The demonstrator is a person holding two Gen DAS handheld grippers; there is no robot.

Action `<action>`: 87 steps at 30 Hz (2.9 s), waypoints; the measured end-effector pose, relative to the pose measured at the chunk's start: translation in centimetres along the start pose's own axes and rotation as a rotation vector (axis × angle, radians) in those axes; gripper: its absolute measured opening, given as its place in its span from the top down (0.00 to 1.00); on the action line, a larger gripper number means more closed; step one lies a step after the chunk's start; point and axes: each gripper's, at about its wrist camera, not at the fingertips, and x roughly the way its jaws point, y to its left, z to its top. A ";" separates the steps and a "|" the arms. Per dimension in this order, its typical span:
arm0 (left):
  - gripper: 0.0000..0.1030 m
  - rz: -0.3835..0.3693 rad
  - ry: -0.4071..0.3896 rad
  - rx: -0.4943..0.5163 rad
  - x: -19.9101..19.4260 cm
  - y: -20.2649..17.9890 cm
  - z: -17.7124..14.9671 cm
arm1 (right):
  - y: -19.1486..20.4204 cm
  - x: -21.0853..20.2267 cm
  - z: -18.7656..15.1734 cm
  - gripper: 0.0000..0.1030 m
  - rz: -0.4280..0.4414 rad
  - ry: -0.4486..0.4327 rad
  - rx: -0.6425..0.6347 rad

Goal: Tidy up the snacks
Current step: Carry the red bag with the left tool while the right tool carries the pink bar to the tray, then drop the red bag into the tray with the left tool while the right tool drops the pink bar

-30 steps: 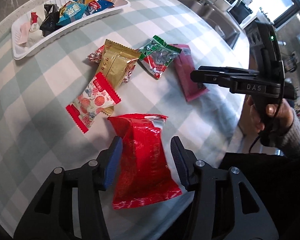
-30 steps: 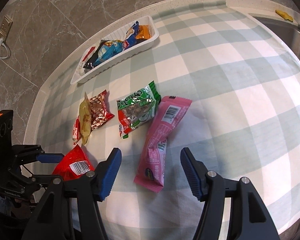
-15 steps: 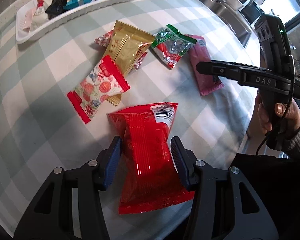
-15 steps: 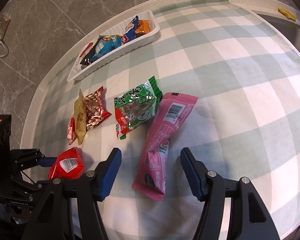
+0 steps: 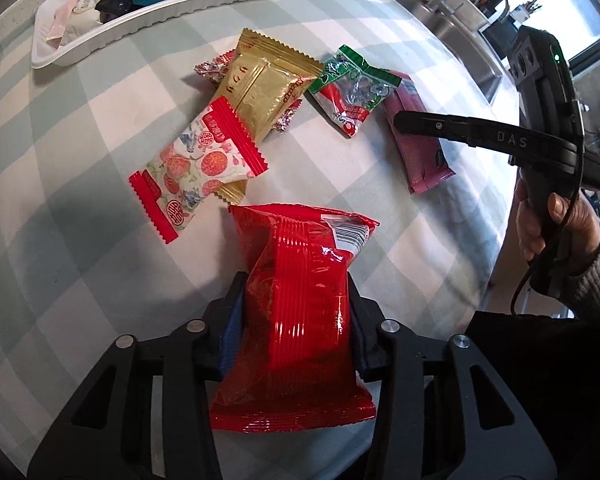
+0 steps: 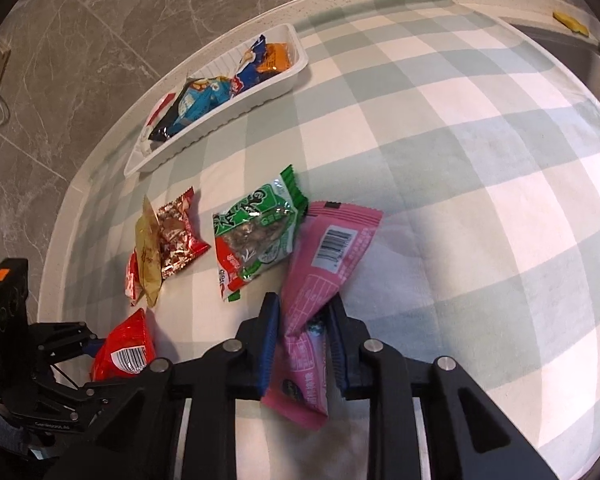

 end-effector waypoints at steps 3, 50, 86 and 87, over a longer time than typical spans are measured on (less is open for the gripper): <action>0.65 -0.010 -0.013 -0.001 -0.3 0.2 -0.1 | -0.4 -0.3 -0.1 0.78 0.021 0.001 0.021; 0.69 -0.160 -0.326 -0.289 -11.3 12.0 9.4 | 2.6 -1.5 9.7 0.78 0.279 -0.009 0.037; 0.68 -0.054 -0.404 -0.551 -7.7 26.4 21.6 | 7.8 9.6 26.1 0.75 0.216 0.047 -0.190; 0.67 -0.053 -0.401 -0.560 -7.3 26.7 21.8 | 7.9 9.9 26.3 0.75 0.204 0.048 -0.194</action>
